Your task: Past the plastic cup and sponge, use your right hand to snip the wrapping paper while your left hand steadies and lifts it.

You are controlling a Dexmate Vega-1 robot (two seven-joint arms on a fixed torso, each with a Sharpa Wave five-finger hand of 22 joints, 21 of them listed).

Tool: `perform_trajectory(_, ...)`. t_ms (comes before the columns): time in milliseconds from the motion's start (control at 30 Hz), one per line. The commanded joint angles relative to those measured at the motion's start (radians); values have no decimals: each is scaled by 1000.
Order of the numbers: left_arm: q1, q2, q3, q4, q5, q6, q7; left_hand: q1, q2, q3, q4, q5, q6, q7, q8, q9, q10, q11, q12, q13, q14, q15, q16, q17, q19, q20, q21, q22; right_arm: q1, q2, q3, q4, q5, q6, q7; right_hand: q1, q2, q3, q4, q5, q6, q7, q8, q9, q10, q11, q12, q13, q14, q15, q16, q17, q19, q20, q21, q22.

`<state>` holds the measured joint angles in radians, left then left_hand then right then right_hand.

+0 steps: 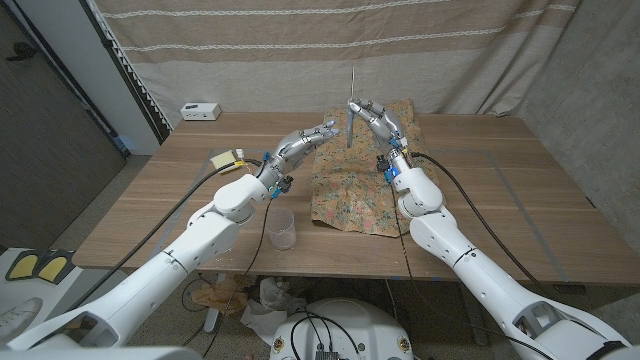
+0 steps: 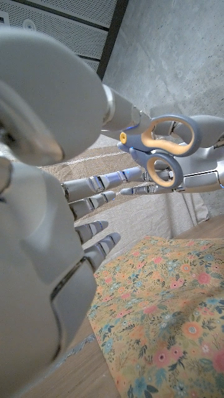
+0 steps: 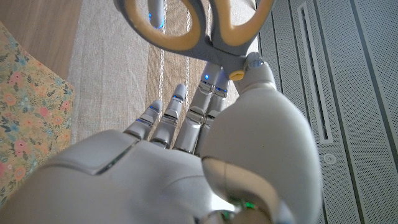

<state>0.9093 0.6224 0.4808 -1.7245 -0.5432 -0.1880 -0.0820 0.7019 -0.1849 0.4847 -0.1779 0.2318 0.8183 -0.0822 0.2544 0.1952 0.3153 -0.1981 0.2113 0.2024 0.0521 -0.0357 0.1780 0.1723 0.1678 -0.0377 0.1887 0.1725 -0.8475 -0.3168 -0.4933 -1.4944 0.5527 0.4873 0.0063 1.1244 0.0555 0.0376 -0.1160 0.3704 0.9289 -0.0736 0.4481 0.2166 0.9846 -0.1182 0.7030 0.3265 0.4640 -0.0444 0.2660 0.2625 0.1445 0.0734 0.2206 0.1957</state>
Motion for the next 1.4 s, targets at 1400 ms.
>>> perform_trajectory(1400, 3, 8, 12, -11, 34, 4, 13, 33, 0, -36, 12, -11, 46, 7, -6, 1, 8, -2, 3, 6, -2, -97, 7, 6, -8, -59, 0, 3, 7, 7, -27, 9, -47, 17, 3, 113, 90, -4, -5, 18, 86, -76, 6, -10, 95, -80, -5, -17, -8, -182, -4, 3, -22, 31, -11, -3)
